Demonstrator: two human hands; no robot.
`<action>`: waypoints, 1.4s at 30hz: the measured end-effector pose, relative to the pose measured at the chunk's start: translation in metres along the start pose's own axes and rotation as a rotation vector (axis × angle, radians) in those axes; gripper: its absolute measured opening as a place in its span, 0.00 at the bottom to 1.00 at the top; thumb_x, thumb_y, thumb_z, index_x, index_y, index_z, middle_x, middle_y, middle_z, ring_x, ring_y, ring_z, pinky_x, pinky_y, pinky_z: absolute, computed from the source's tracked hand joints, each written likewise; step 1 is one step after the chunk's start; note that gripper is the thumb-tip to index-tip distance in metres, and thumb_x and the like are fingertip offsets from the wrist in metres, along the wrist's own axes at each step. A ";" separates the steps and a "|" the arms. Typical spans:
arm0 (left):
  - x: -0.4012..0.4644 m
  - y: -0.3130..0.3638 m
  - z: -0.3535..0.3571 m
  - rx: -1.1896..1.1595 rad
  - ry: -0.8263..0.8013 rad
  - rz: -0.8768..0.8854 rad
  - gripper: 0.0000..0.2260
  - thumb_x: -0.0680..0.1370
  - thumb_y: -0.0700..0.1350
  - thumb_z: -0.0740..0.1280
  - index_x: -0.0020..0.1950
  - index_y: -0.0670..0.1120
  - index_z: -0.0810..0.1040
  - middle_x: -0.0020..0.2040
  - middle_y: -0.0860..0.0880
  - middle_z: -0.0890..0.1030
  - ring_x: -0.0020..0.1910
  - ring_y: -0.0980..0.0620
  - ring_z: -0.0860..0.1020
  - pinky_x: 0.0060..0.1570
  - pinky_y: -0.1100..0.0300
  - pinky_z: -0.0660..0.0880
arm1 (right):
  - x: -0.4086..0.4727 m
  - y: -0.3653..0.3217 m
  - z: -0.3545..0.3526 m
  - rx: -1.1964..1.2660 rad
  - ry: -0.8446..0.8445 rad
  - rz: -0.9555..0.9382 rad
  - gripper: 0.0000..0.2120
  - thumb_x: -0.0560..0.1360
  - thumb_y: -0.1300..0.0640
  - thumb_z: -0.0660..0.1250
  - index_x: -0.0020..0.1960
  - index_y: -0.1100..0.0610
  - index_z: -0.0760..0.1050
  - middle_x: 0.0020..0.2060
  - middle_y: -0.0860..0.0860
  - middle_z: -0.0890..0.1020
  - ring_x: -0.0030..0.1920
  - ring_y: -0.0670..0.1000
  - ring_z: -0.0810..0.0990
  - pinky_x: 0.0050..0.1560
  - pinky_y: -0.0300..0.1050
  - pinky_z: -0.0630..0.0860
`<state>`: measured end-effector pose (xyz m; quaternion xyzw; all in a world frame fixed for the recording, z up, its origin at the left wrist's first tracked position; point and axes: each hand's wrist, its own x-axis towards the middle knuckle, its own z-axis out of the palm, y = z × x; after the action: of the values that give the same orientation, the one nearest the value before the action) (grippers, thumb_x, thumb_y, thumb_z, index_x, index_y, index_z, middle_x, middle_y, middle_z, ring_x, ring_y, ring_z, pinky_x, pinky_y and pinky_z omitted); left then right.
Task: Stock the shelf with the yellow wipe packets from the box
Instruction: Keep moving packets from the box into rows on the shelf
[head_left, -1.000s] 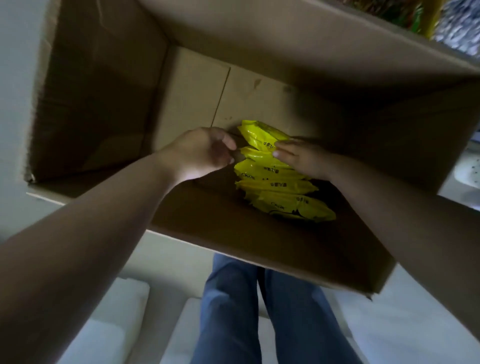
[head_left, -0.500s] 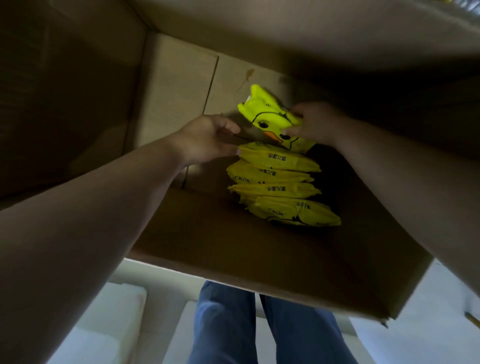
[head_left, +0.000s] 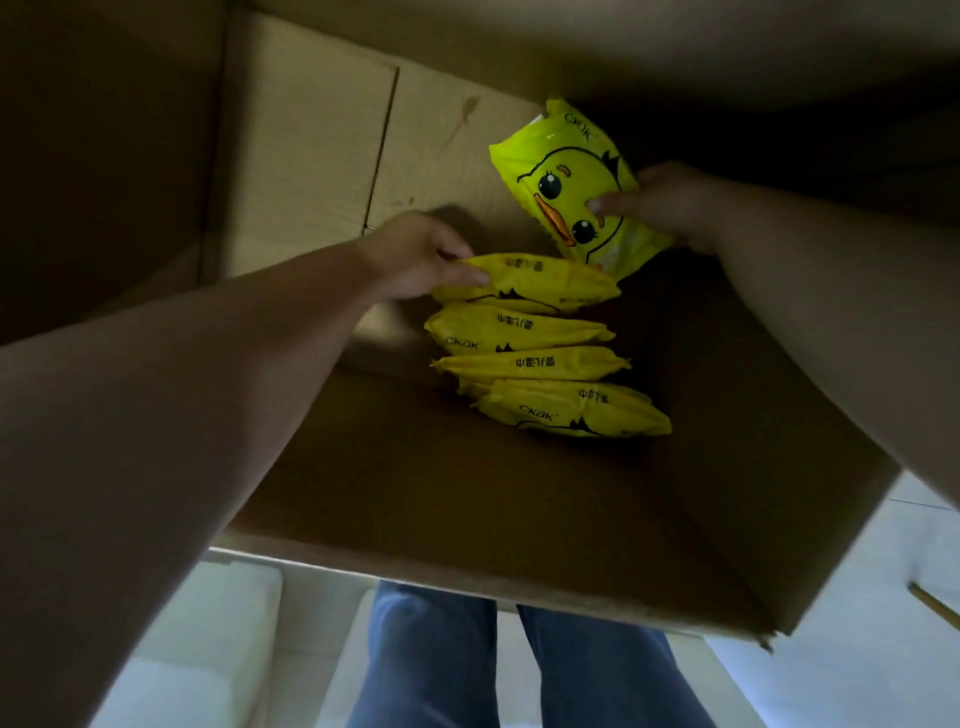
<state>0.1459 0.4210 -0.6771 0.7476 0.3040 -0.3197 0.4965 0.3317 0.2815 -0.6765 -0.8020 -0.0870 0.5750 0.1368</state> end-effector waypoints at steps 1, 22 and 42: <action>-0.001 -0.003 -0.007 -0.056 0.019 -0.021 0.12 0.73 0.47 0.70 0.52 0.42 0.81 0.33 0.54 0.78 0.30 0.65 0.72 0.30 0.76 0.64 | -0.002 0.000 0.000 0.026 -0.010 0.010 0.20 0.74 0.51 0.67 0.63 0.58 0.72 0.53 0.53 0.78 0.52 0.52 0.77 0.54 0.45 0.72; 0.002 -0.012 -0.028 0.211 0.147 -0.053 0.28 0.73 0.51 0.69 0.71 0.47 0.64 0.65 0.44 0.73 0.63 0.45 0.71 0.56 0.61 0.67 | -0.020 0.000 0.024 0.255 -0.030 0.045 0.22 0.76 0.46 0.62 0.65 0.56 0.70 0.61 0.53 0.77 0.61 0.53 0.74 0.62 0.46 0.65; -0.106 0.028 -0.068 0.007 0.378 -0.201 0.18 0.70 0.48 0.73 0.58 0.46 0.76 0.50 0.47 0.80 0.49 0.49 0.77 0.44 0.63 0.69 | -0.123 -0.027 0.002 0.247 0.103 -0.210 0.13 0.75 0.53 0.66 0.56 0.58 0.78 0.45 0.52 0.80 0.46 0.51 0.79 0.49 0.39 0.70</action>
<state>0.1148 0.4606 -0.5583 0.7619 0.4635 -0.2228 0.3938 0.2899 0.2710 -0.5575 -0.7941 -0.0917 0.5218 0.2978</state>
